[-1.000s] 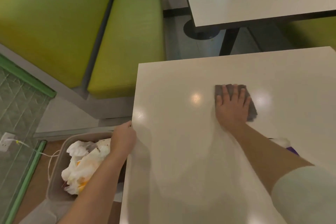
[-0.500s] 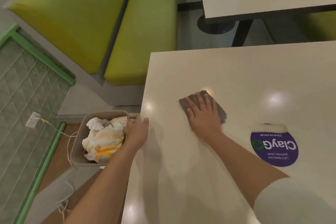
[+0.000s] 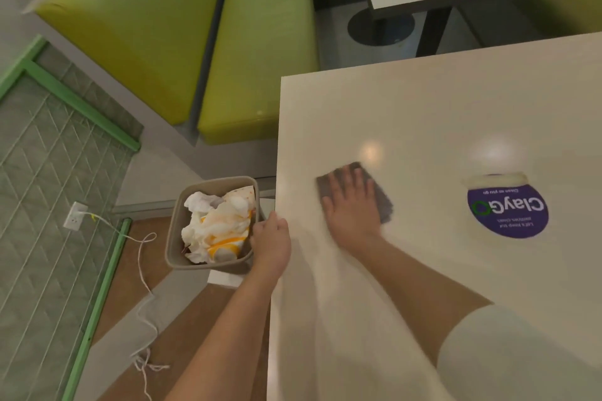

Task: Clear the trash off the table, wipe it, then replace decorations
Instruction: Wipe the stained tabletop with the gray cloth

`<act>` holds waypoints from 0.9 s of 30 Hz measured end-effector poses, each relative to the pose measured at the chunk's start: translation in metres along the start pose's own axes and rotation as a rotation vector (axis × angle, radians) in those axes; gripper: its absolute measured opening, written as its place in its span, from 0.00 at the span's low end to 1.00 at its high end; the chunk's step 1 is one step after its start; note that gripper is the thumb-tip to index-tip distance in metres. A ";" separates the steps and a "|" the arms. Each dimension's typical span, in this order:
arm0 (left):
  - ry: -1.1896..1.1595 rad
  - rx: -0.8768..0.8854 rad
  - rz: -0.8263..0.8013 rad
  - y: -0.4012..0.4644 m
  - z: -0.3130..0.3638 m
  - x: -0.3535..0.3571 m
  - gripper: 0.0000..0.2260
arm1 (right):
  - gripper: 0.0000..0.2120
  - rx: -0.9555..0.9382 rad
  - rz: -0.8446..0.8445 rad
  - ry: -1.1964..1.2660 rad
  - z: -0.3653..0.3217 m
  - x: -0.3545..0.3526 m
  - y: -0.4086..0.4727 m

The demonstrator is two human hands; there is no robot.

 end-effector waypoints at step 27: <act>-0.098 -0.046 -0.087 -0.102 -0.071 0.021 0.22 | 0.31 0.012 0.008 0.086 -0.036 0.050 -0.175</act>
Point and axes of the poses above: each hand's wrist, its own y-axis towards the middle knuckle, its own x-axis out of the palm, z = x × y, the point moved 10 cm from there along y, towards the middle knuckle, and after that the axes turned 12 degrees about y, right-handed, at the moved point
